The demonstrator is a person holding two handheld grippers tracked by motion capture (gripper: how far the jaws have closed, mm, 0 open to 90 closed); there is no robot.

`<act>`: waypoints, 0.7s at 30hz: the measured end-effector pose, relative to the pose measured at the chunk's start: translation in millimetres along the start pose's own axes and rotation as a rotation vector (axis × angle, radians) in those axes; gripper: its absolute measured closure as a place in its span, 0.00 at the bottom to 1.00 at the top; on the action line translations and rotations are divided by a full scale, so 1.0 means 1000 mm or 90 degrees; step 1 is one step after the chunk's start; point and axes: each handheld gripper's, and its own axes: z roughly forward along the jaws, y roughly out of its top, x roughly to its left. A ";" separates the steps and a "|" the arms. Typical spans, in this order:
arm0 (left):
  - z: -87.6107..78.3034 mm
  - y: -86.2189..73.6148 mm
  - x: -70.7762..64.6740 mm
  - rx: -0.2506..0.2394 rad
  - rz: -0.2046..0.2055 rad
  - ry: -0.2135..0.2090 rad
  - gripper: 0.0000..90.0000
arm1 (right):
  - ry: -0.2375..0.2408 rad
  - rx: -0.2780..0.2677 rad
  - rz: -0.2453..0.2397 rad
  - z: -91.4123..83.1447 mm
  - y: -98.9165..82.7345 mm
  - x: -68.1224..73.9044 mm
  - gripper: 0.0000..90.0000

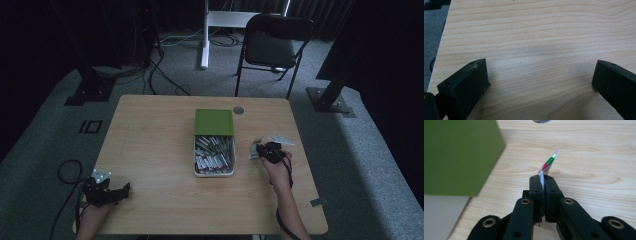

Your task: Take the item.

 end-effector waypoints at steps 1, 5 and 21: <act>0.000 0.000 0.000 0.000 0.000 0.000 0.02 | -0.005 0.001 0.000 0.001 0.000 -0.003 0.95; 0.000 0.000 0.000 0.000 0.000 0.000 0.02 | -0.020 0.010 0.003 0.003 -0.003 -0.014 0.88; 0.000 0.000 0.000 0.000 0.000 0.000 0.02 | -0.047 0.027 -0.003 0.001 -0.008 -0.041 0.54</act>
